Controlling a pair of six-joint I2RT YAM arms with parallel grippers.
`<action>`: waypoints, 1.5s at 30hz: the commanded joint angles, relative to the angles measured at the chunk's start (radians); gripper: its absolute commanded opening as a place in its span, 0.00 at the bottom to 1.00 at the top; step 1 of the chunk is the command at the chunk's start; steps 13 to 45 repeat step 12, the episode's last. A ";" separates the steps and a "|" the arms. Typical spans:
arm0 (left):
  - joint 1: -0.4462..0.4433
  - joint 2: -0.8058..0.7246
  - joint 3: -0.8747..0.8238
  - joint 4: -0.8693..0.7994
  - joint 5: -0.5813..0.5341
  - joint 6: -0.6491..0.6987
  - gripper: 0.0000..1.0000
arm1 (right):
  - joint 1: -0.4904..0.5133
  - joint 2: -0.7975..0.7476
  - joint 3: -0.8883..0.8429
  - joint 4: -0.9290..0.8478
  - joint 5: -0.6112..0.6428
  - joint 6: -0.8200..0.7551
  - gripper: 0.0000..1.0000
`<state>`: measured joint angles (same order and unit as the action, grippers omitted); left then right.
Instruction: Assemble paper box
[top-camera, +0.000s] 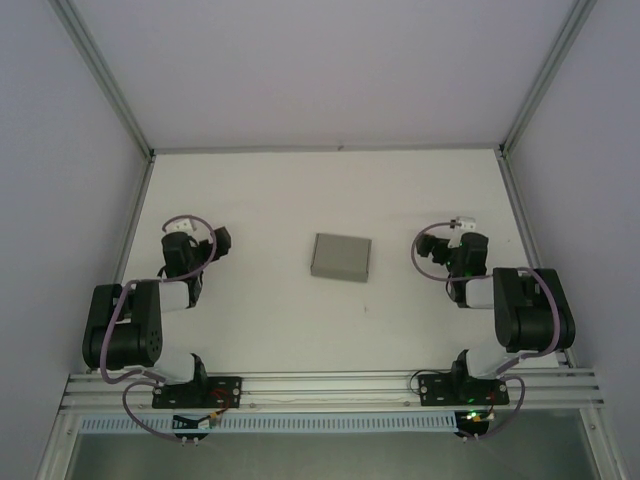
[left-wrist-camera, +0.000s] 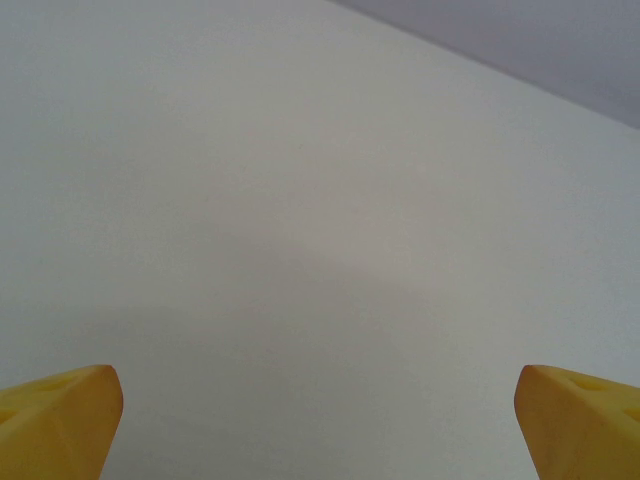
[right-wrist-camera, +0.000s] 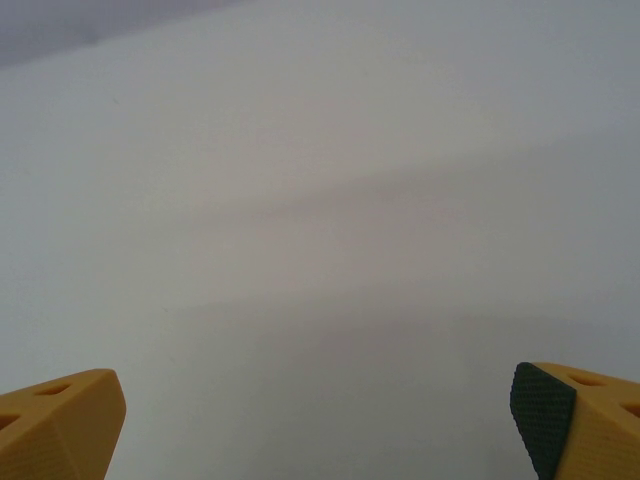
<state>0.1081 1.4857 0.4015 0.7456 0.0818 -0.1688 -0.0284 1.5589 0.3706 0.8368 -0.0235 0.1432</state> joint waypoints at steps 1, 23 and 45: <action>0.007 -0.007 -0.036 0.116 0.054 0.032 1.00 | 0.006 -0.004 0.019 0.090 -0.049 0.019 1.00; -0.019 -0.002 -0.006 0.065 0.023 0.056 1.00 | 0.006 -0.006 0.025 0.074 -0.087 0.001 1.00; -0.019 -0.002 -0.006 0.065 0.023 0.056 1.00 | 0.006 -0.006 0.025 0.074 -0.087 0.001 1.00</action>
